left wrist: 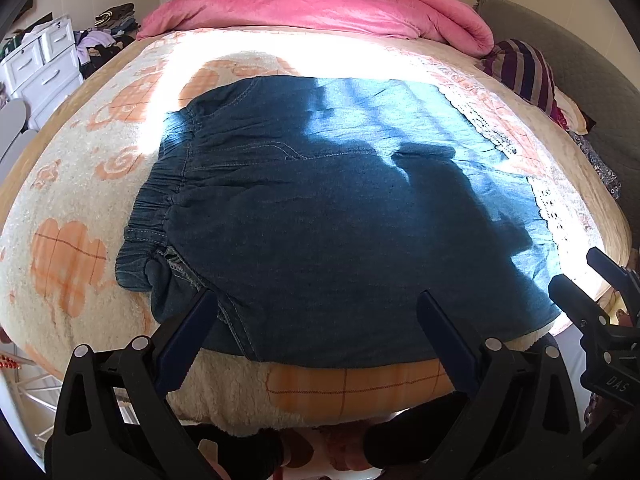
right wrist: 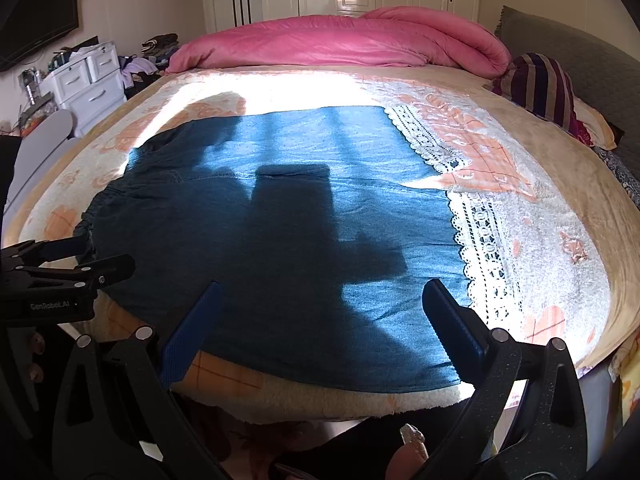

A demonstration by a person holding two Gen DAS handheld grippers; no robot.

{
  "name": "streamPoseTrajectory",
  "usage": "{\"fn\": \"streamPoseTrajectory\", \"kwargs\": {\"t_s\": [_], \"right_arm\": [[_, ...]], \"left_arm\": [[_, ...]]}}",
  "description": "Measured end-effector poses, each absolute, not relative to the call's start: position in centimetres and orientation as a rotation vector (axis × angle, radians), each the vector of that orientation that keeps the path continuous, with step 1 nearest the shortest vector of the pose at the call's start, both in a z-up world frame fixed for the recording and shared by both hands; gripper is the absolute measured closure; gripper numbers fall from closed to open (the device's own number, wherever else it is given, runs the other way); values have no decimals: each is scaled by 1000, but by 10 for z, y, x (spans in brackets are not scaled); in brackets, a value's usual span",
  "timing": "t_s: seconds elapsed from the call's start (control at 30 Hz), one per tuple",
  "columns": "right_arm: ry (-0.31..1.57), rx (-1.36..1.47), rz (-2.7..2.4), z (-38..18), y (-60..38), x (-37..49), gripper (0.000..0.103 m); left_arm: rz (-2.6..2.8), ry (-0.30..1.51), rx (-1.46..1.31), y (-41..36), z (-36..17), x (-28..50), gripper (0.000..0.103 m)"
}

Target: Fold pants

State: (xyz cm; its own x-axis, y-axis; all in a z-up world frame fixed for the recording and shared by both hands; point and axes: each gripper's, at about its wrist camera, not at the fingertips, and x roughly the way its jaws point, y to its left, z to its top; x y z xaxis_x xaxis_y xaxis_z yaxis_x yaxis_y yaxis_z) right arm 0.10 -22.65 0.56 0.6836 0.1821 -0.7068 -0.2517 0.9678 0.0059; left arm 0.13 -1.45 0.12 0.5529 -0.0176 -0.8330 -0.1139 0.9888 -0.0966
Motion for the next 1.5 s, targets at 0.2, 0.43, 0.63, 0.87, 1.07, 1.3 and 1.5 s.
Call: {"fn": "streamPoseTrajectory", "kwargs": {"t_s": [0.2,0.43,0.63,0.87,1.07,1.3,1.5], "right_arm": [[782,-91,240,6,-227,1,8],[787,-86,231,5,-229,0,8],[788,-82,226,6,-230,0,8],[792,-79,214,7,-232,0,8],[797,-74,206,7,-233,1,8],[803,-70,216,5,-229,5,8],[798,-85,242,6,-218,15,8]], "left_arm": [[55,983,-144,-15,2,4,4],[54,980,-144,-14,2,3,4],[51,977,-141,-16,3,2,4],[49,981,-140,-17,1,1,4],[50,983,-141,-17,1,1,4],[71,981,-146,-8,0,6,4],[103,969,-160,6,3,15,4]]}}
